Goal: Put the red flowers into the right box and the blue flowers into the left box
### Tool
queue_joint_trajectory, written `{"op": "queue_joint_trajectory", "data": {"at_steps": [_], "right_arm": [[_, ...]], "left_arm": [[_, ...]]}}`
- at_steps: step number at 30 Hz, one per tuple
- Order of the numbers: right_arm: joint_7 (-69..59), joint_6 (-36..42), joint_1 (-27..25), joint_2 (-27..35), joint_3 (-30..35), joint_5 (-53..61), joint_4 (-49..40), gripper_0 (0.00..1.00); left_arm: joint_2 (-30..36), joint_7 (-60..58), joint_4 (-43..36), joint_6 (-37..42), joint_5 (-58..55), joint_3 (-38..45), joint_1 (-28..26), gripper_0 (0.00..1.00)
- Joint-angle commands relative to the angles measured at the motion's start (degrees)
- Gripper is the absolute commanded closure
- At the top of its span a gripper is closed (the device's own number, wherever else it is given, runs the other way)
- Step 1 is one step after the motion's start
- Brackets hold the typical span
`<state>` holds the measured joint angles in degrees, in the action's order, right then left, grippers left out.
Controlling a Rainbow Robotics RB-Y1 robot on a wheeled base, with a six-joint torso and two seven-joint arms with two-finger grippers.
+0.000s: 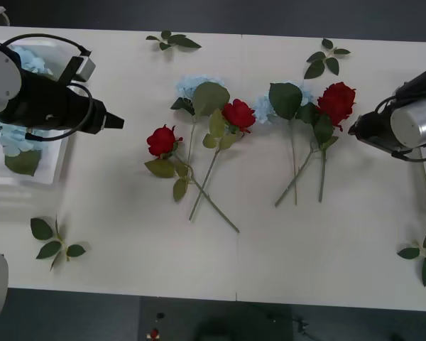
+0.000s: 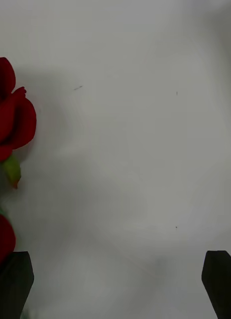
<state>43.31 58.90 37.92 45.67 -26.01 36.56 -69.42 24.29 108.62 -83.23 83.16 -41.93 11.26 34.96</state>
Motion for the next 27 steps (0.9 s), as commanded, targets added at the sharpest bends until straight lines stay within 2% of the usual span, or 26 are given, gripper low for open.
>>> {"op": "queue_joint_trajectory", "data": {"at_steps": [1, 11, 20, 27], "right_arm": [[-2.44, -1.33, 4.18, -2.52, -0.19, -0.96, 4.55, 0.00], [-2.53, -6.86, 8.67, -8.85, -0.27, -3.51, 14.92, 0.00], [-2.79, -11.26, 8.93, -11.05, -0.19, -3.60, 15.45, 0.00], [-2.97, -13.46, 9.10, -13.42, -0.27, -5.88, 15.45, 0.00]], "left_arm": [[-1.09, -9.75, -1.24, 0.07, 3.87, -1.24, 0.72, 0.00], [-1.62, -28.73, -1.32, 1.04, 5.28, -8.97, 0.72, 0.00], [-1.62, -45.61, -1.41, 0.25, 4.40, -18.46, 1.42, 0.00], [-1.62, -55.98, -1.67, -3.18, 8.70, -28.48, 3.36, 0.00]]}}
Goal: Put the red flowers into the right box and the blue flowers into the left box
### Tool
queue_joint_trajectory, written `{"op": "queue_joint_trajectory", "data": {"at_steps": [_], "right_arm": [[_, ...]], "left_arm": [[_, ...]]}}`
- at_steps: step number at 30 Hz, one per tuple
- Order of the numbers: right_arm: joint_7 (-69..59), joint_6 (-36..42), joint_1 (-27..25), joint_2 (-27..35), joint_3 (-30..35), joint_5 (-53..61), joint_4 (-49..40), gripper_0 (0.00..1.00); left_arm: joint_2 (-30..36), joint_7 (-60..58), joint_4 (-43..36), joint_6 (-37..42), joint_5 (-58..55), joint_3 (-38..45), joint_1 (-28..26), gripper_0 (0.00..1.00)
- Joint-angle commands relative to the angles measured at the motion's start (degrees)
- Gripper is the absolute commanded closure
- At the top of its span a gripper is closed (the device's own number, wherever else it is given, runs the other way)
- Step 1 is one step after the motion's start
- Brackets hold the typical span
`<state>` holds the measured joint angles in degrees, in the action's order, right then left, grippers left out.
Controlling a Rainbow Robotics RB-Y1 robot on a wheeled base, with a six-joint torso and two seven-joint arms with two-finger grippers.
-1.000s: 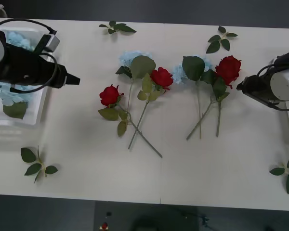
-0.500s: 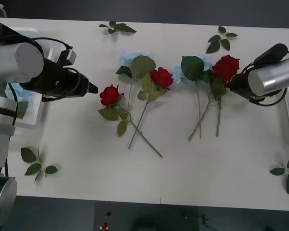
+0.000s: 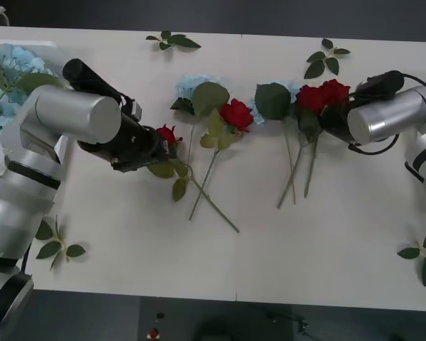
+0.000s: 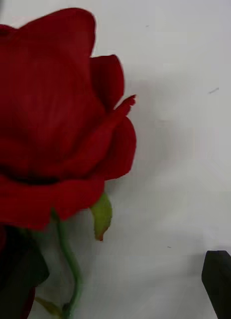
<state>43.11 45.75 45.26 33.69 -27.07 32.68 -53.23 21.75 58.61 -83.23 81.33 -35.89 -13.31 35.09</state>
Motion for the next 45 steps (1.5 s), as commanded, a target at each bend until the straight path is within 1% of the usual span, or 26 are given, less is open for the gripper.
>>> {"op": "queue_joint_trajectory", "data": {"at_steps": [1, 5, 9, 14, 15, 16, 17, 18, 20, 21, 22, 29, 33, 40, 41, 42, 43, 44, 45], "right_arm": [[-2.77, -0.23, 1.85, -1.61, 0.79, -2.71, -0.74, 0.00], [-2.68, 1.18, 2.12, -2.23, 0.09, -5.44, -0.74, 0.00], [-2.85, 3.90, 3.17, -2.31, -3.86, -8.95, -0.21, 0.00], [-3.03, 4.17, 5.28, -2.75, -5.97, -8.51, 3.66, 0.00], [-2.94, 4.17, 5.46, -3.02, -5.97, -8.43, 4.10, 0.03], [-3.03, 3.99, 5.72, -3.11, -5.97, -8.34, 4.80, 0.15], [-2.94, 3.90, 6.07, -3.28, -5.97, -8.16, 5.24, 0.33], [-2.94, 3.90, 6.07, -3.28, -5.97, -8.07, 5.33, 0.37], [-2.94, 3.90, 6.16, -3.28, -5.97, -7.99, 5.33, 0.37], [-3.03, 3.90, 6.25, -3.28, -5.97, -7.81, 5.42, 0.95], [-3.03, 3.82, 6.25, -3.28, -5.97, -7.64, 5.42, 1.00], [-3.21, 3.38, 6.25, -3.19, -5.97, -6.67, 5.33, 1.00], [-3.29, 3.20, 6.25, -3.11, -5.97, -5.97, 5.42, 1.00], [-3.47, 3.11, 6.60, -2.58, -5.97, -4.74, 5.24, 1.00], [-3.47, 3.11, 7.04, -2.05, -5.89, -3.94, 4.89, 1.00], [-3.47, 3.11, 7.21, -1.52, -5.89, -3.07, 4.54, 1.00], [-3.38, 3.11, 7.48, -0.82, -5.62, -1.66, 3.75, 1.00], [-3.21, 3.20, 7.57, -0.12, -5.36, -0.52, 3.04, 1.00], [-3.12, 3.38, 7.65, 0.76, -4.92, 0.80, 1.99, 1.00]], "left_arm": [[0.92, -7.02, -1.67, -1.70, 3.19, -4.79, 3.40, 0.00], [0.92, -10.89, -2.11, -2.67, 4.86, -7.60, 3.84, 0.00], [0.92, -15.28, -2.38, -2.58, 7.15, -10.50, 4.90, 0.00], [1.01, -20.29, -2.29, -2.67, 11.80, -14.63, 6.04, 0.00], [0.92, -20.73, -2.29, -2.67, 12.16, -14.72, 6.13, 0.00], [0.92, -21.08, -2.29, -2.67, 12.68, -14.72, 6.04, 0.00], [0.92, -21.00, -2.20, -2.67, 13.12, -14.72, 6.04, 0.00], [0.92, -21.00, -2.11, -2.67, 13.30, -14.72, 6.04, 0.00], [0.92, -20.73, -1.67, -2.67, 13.56, -14.72, 6.04, 0.00], [0.92, -20.38, -0.44, -2.84, 13.56, -14.72, 6.13, 0.00], [0.92, -20.12, 0.17, -3.37, 13.30, -14.72, 6.04, 0.00], [0.75, -18.89, 3.69, -8.56, 12.42, -15.34, 6.13, 0.00], [0.39, -18.09, 6.41, -13.39, 12.33, -15.51, 6.04, 0.00], [0.39, -16.69, 7.12, -16.11, 13.30, -15.78, 6.04, 0.00], [0.39, -16.25, 7.20, -16.47, 13.56, -15.78, 6.13, 0.07], [0.39, -15.99, 7.29, -16.73, 13.83, -15.78, 6.04, 0.20], [0.31, -15.72, 7.56, -17.26, 13.91, -15.95, 6.13, 0.37], [0.31, -15.37, 7.73, -17.61, 14.00, -16.13, 6.04, 0.48], [0.31, -15.19, 8.08, -18.31, 14.35, -16.30, 6.04, 0.54]]}}
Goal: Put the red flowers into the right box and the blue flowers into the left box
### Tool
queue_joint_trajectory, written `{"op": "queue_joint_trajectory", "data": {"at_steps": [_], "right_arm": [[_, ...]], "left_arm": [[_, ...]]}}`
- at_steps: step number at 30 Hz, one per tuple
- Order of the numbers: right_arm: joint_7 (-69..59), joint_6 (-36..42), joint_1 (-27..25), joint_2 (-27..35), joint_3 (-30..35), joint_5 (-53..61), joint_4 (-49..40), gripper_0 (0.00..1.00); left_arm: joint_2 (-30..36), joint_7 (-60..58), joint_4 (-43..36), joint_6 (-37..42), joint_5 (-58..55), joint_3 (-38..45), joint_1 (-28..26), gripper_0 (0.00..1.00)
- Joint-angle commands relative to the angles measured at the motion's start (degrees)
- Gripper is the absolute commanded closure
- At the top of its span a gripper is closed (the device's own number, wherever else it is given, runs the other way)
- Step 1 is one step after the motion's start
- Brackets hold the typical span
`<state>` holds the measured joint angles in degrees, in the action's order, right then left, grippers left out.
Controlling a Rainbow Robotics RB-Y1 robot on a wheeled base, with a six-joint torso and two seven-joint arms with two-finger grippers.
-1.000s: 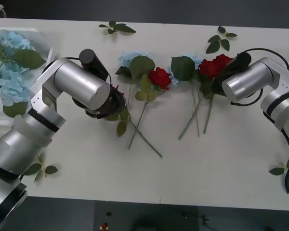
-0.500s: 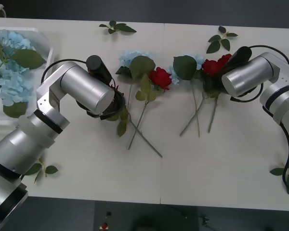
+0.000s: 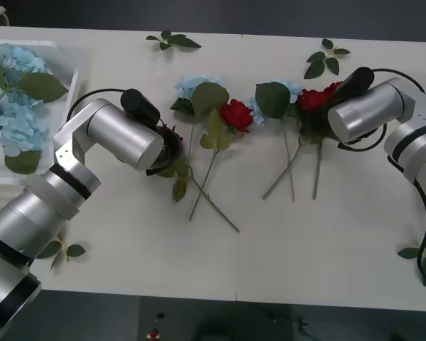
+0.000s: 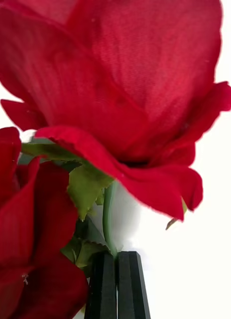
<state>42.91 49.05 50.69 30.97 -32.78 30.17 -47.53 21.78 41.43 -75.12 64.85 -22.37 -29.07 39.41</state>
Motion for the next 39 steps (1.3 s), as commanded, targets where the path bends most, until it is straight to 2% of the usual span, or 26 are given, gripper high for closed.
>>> {"op": "queue_joint_trajectory", "data": {"at_steps": [1, 5, 8, 9, 10, 11, 17, 21, 27, 34, 39], "right_arm": [[-2.83, 0.26, 2.13, 4.27, 1.05, 4.20, -4.77, 1.00], [-2.39, 2.02, 2.13, 7.96, 1.22, 8.50, -9.25, 1.00], [-2.13, 2.90, 1.95, 11.04, 1.22, 12.02, -12.76, 1.00], [-2.04, 3.16, 1.86, 11.92, 1.31, 12.98, -13.82, 1.00], [-1.86, 3.77, 1.78, 13.24, 1.22, 14.22, -15.23, 1.00], [-1.69, 4.13, 1.60, 14.20, 1.22, 14.92, -16.28, 1.00], [-0.63, 6.15, -0.95, 20.71, 1.22, 17.29, -26.21, 1.00], [-0.63, 6.15, -3.15, 26.16, 1.22, 21.16, -32.89, 1.00], [-0.55, 5.62, -5.52, 34.95, 1.31, 27.05, -40.98, 1.00], [5.17, 1.93, -8.16, 44.44, 1.49, 31.88, -45.02, 1.00], [15.54, 0.70, -14.04, 47.25, 8.17, 36.72, -43.26, 1.00]], "left_arm": [[0.28, 2.17, 0.24, -2.44, 1.19, -0.98, 1.72, 0.55], [0.37, 2.52, 1.82, -5.26, 2.59, -2.21, 1.72, 0.56], [0.28, 2.78, 2.96, -6.93, 3.03, -2.83, 1.72, 0.76], [0.28, 2.87, 3.23, -7.10, 3.03, -2.92, 1.72, 0.84], [0.28, 2.96, 3.23, -7.19, 3.12, -2.83, 1.72, 0.96], [0.28, 3.14, 3.23, -7.28, 3.12, -2.83, 1.72, 0.99], [0.28, 3.84, 3.23, -7.28, 3.91, -2.83, 1.72, 1.00], [0.28, 4.72, 2.88, -7.28, 8.39, -2.83, 1.64, 1.00], [1.08, 5.68, -0.55, -7.28, 10.68, -2.83, 0.93, 1.00], [3.10, 8.58, -8.20, -7.19, 12.44, -2.83, -1.44, 1.00], [3.62, 12.19, -13.03, -7.28, 15.95, -2.74, -3.20, 1.00]]}}
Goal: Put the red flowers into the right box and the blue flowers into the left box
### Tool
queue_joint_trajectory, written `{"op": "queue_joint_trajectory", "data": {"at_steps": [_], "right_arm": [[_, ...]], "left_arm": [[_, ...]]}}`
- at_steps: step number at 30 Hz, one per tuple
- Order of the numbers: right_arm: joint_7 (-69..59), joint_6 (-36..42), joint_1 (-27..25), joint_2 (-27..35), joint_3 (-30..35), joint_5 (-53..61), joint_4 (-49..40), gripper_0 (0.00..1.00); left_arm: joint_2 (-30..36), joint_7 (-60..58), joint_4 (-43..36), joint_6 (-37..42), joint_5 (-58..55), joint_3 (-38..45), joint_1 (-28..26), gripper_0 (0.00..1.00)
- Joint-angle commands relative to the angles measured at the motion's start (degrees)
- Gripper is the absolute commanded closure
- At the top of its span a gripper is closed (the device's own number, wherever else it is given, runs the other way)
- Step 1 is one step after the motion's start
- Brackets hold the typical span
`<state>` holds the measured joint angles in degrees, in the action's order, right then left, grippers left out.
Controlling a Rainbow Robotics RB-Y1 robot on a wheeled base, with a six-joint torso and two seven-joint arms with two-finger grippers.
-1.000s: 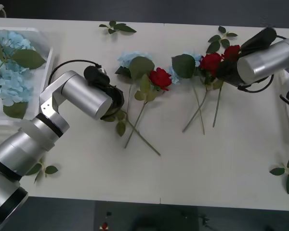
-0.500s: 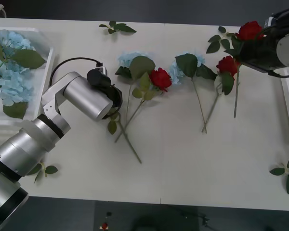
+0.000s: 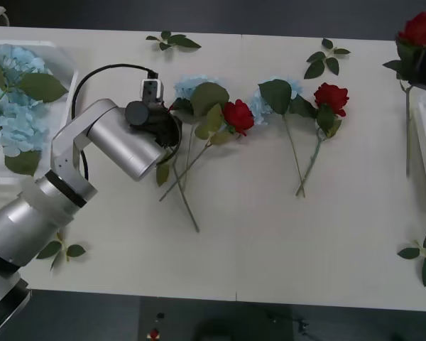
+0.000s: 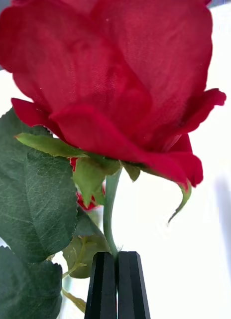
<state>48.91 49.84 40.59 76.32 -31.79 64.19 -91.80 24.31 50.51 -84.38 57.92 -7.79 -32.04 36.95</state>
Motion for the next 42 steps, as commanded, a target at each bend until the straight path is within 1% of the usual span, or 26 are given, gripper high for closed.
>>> {"op": "queue_joint_trajectory", "data": {"at_steps": [1, 5, 9, 10, 11, 12, 13, 14, 15, 19, 23, 30, 33, 36, 39, 42], "right_arm": [[12.18, -0.10, -5.61, 1.90, 9.12, 3.58, 1.54, 1.00], [26.68, -0.01, -14.22, 1.37, 19.67, 7.62, 4.79, 1.00], [39.25, 0.34, -22.48, 1.28, 27.66, 11.40, 7.34, 1.00], [40.74, 0.69, -23.36, 1.28, 28.63, 11.84, 7.78, 1.00], [43.64, 1.66, -25.47, 1.28, 30.83, 12.19, 8.74, 1.00], [45.14, 2.28, -26.53, 1.28, 31.88, 12.19, 9.36, 1.00], [46.19, 2.63, -27.14, 1.28, 32.41, 12.10, 9.71, 1.00], [48.12, 3.42, -28.11, 1.28, 33.20, 11.93, 10.59, 1.00], [49.35, 3.95, -28.55, 1.28, 33.55, 11.66, 11.47, 1.00], [53.93, 6.06, -28.81, 1.55, 34.08, 11.05, 16.57, 1.00], [58.58, 4.65, -28.20, 1.55, 33.99, 10.26, 21.40, 1.00], [63.07, 1.75, -25.38, 0.76, 32.23, 8.59, 23.77, 1.00], [63.07, 0.87, -22.92, 0.76, 29.33, 7.80, 25.09, 1.00], [62.89, -0.71, -18.88, 0.23, 24.76, 7.27, 27.46, 1.00], [62.54, -2.03, -14.66, -0.74, 20.37, 7.00, 30.19, 1.00], [62.36, -2.29, -11.67, -1.53, 17.73, 6.83, 32.56, 1.00]], "left_arm": [[1.18, 3.28, -4.21, -0.35, 1.72, 0.23, -0.82, 1.00], [1.36, 6.35, -5.00, -1.41, 6.12, 0.23, -1.97, 1.00], [1.62, 8.72, -5.00, -2.82, 10.60, 0.23, -3.29, 0.99], [1.71, 8.81, -4.92, -2.82, 10.77, 0.23, -3.37, 0.97], [1.97, 8.90, -4.92, -2.82, 10.86, 0.23, -3.46, 0.60], [2.06, 8.90, -5.00, -2.82, 11.04, 0.23, -3.46, 0.34], [2.15, 8.99, -5.00, -2.82, 11.21, 0.23, -3.55, 0.23], [2.24, 8.90, -5.00, -2.82, 11.74, 0.23, -3.64, 0.04], [2.32, 8.99, -4.92, -2.82, 12.00, 0.23, -3.81, 0.00], [2.50, 8.99, -5.00, -3.34, 13.06, 0.58, -4.69, 0.00], [2.76, 9.25, -7.99, -3.26, 13.15, 2.25, -7.59, 0.00], [3.91, 9.78, -14.06, 0.96, 13.06, 2.51, -12.07, 0.00], [3.82, 9.69, -14.41, 1.40, 12.62, 2.51, -13.22, 0.00], [3.82, 9.60, -13.88, 1.49, 9.10, 2.86, -13.13, 0.00], [3.56, 9.60, -13.18, 1.40, 5.32, 3.83, -12.69, 0.00], [3.38, 9.69, -11.60, 1.40, 1.46, 4.09, -11.37, 0.00]]}}
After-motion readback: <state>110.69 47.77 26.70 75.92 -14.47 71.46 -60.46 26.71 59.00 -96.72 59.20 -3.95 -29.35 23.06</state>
